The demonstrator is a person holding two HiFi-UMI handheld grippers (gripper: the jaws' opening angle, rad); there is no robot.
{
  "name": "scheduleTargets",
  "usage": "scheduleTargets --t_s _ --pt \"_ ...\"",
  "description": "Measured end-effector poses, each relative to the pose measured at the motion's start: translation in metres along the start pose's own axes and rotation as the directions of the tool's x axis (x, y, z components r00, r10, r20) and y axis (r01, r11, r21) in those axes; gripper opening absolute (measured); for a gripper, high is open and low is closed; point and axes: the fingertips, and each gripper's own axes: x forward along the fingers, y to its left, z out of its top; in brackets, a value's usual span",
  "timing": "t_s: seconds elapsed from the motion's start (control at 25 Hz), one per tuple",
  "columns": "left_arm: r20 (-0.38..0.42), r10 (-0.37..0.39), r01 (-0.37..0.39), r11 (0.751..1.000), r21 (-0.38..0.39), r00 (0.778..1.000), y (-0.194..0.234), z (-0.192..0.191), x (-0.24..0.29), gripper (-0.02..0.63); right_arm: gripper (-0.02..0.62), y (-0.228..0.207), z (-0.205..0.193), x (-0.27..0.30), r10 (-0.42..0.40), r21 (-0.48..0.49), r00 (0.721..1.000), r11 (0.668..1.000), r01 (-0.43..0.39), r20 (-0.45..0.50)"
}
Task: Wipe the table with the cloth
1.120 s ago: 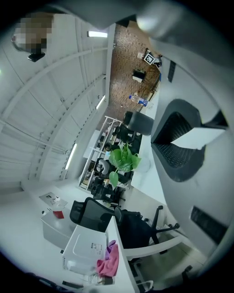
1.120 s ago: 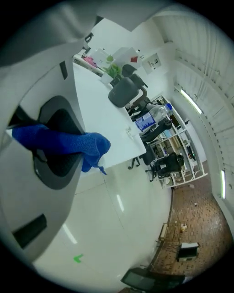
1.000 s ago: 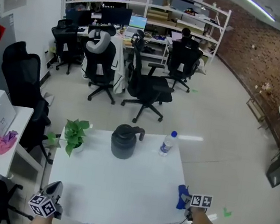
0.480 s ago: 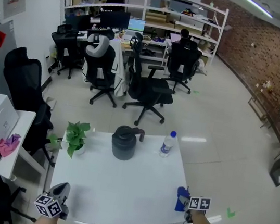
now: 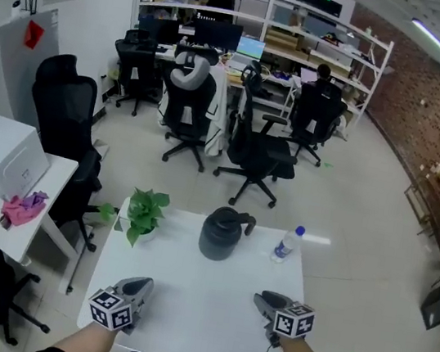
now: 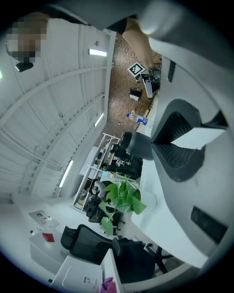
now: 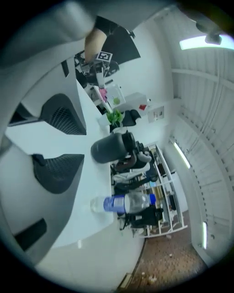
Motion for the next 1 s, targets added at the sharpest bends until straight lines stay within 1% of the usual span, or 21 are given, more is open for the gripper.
scheduleTargets --t_s 0.04,0.08,0.12,0.16,0.28,0.48,0.64,1.0 --pt "-0.010 -0.017 0.017 1.000 0.006 1.000 -0.006 -0.002 0.010 0.000 0.102 0.014 0.002 0.019 0.037 -0.030 0.999 0.999 -0.037 -0.006" --pt "-0.022 -0.031 0.031 0.999 0.012 0.999 -0.012 -0.005 0.019 0.000 0.080 0.024 0.002 0.036 0.064 -0.055 0.998 0.996 -0.065 -0.011" --pt "-0.032 -0.044 0.044 0.999 0.017 0.999 -0.018 -0.009 0.027 0.000 0.078 0.031 0.001 0.050 0.080 -0.072 0.997 0.994 -0.080 -0.013" --pt "-0.040 -0.055 0.055 0.998 0.018 0.998 -0.023 -0.012 0.035 0.000 0.069 0.036 0.000 0.063 0.086 -0.083 0.996 0.993 -0.087 -0.012" --pt "-0.055 -0.079 0.080 0.997 0.016 0.995 -0.032 -0.019 0.053 0.000 0.011 0.039 -0.006 0.088 0.082 -0.098 0.997 0.992 -0.082 -0.003" --pt "-0.096 -0.090 0.093 0.995 0.021 0.991 -0.035 -0.035 0.072 0.000 0.009 0.042 -0.013 0.103 0.084 -0.130 0.996 0.988 -0.083 0.002" --pt "-0.092 -0.083 0.083 0.997 -0.006 0.992 -0.033 -0.038 0.078 0.000 0.009 0.041 -0.019 0.106 0.072 -0.132 0.997 0.989 -0.074 -0.018" --pt "-0.098 -0.086 0.086 0.996 -0.005 0.991 -0.035 -0.040 0.078 0.000 0.009 0.045 -0.023 0.104 0.080 -0.158 0.996 0.984 -0.085 -0.042"
